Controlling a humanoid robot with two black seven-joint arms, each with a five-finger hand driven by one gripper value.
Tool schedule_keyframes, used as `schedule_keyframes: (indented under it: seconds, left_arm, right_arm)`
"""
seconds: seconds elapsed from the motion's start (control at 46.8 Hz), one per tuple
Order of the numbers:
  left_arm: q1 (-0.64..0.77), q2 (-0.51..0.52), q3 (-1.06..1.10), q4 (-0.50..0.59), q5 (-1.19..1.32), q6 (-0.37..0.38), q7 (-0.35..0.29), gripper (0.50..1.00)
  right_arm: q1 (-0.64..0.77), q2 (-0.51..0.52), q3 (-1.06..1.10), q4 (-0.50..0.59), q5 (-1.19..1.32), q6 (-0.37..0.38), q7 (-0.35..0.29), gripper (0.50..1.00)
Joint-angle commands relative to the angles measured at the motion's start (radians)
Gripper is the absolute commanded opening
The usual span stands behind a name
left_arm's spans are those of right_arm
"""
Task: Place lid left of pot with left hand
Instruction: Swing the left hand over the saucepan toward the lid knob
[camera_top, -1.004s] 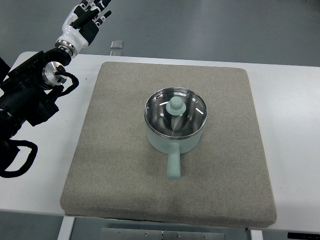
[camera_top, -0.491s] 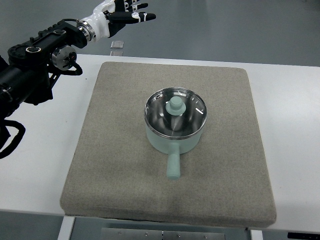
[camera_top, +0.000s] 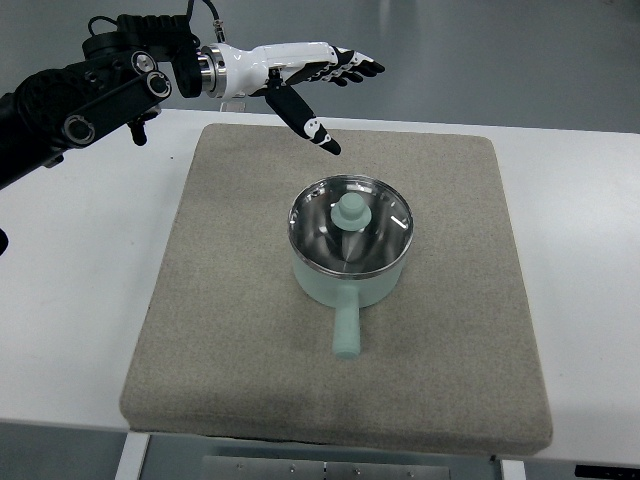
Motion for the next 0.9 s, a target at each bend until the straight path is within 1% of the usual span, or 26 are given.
schedule_keyframes:
  seconds: [0.0,0.064,0.235,0.299,0.47,0.555,0.662,0.876]
  left_arm:
    - [-0.009,0.003,0.0,-0.026,0.098,0.0,-0.042,0.994]
    - [-0.018,0.003,0.0,-0.043,0.166,0.0,-0.07,0.994]
    - [-0.041,0.025,0.001,-0.104,0.255,-0.015,-0.111,0.994]
    - [-0.05,0.028,0.003,-0.126,0.302,-0.024,-0.142,0.994]
    - [-0.074,0.028,0.027,-0.181,0.514,-0.023,-0.22,0.994]
    - [-0.09,0.029,0.027,-0.207,0.577,-0.023,-0.255,0.994]
    - [-0.126,0.039,0.04,-0.228,0.594,-0.024,-0.259,0.994]
    - [-0.227,0.039,0.181,-0.245,0.692,-0.017,-0.259,0.994]
  right_arm:
    - [0.0,0.0,0.0,0.0,0.0,0.0,0.0,0.924]
    - [0.0,0.0,0.0,0.0,0.0,0.0,0.0,0.924]
    - [0.0,0.0,0.0,0.0,0.0,0.0,0.0,0.924]
    - [0.0,0.0,0.0,0.0,0.0,0.0,0.0,0.924]
    - [0.0,0.0,0.0,0.0,0.0,0.002,0.0,0.924]
    - [0.0,0.0,0.0,0.0,0.0,0.0,0.0,0.924]
    - [0.0,0.0,0.0,0.0,0.0,0.002,0.0,0.924]
    - [0.0,0.0,0.0,0.0,0.0,0.0,0.0,0.924]
